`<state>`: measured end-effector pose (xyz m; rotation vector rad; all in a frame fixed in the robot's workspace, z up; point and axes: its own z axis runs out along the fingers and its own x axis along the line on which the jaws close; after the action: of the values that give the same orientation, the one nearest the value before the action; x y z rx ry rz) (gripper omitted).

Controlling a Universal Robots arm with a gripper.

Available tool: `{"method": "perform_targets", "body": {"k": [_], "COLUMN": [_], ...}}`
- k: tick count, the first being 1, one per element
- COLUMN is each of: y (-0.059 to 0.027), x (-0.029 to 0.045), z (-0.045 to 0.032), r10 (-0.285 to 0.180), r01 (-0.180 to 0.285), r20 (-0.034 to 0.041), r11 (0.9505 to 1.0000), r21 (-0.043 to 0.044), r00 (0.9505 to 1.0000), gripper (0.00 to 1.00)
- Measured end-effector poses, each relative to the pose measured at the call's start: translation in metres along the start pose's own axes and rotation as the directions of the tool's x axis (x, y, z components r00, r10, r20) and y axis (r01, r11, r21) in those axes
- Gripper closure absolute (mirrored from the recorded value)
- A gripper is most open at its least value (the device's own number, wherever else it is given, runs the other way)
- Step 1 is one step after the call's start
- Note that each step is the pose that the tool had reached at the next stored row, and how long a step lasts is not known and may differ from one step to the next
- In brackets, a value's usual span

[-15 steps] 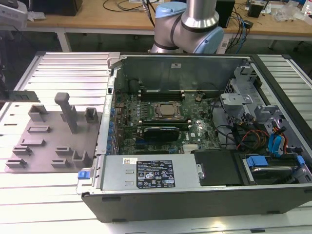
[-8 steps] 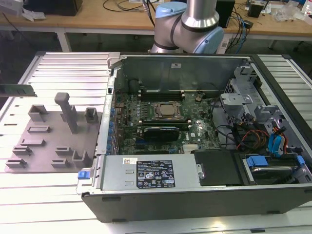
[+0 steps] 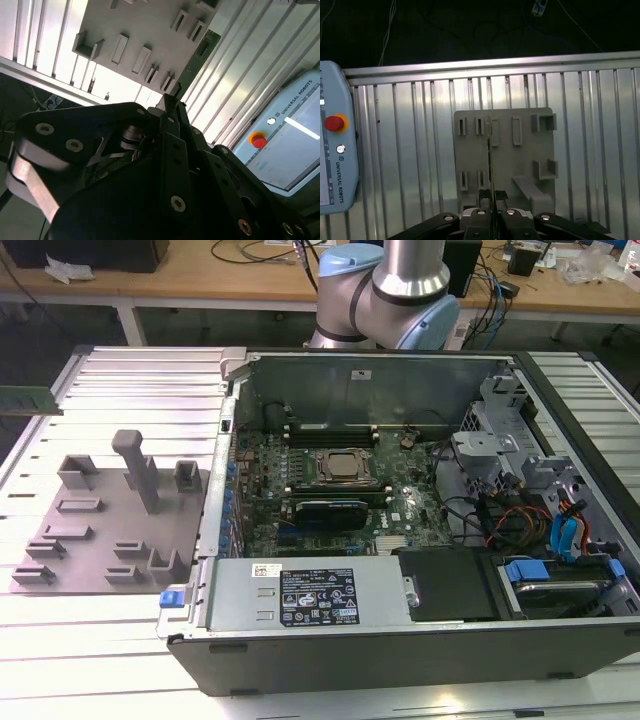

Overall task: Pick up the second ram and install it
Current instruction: 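Pick up the second ram and move it above second insertion slot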

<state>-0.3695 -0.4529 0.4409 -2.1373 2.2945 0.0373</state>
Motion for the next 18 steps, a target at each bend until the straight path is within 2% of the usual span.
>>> {"method": "perform_targets", "body": {"k": [3,6,10,16,18], "y": [-0.0001,-0.0071,-0.0379,-0.0706,-0.0882], "x": [0.0001,-0.0004,-0.0026,-0.0049,-0.0064], "z": [-0.0001,-0.0001,-0.0002,0.0000,0.0003], "r10": [0.000,0.000,0.000,0.000,-0.001], "r01": [0.000,0.000,0.000,0.000,0.001], "r20": [0.0002,0.0002,0.0000,0.0001,0.0000], "r11": [1.0000,1.0000,1.0000,1.0000,1.0000], "r21": [-0.0001,-0.0002,-0.0006,-0.0025,-0.0034], "r00": [1.0000,1.0000,1.0000,1.0000,1.0000], "gripper": [0.89,0.89,0.89,0.89,0.89]}}
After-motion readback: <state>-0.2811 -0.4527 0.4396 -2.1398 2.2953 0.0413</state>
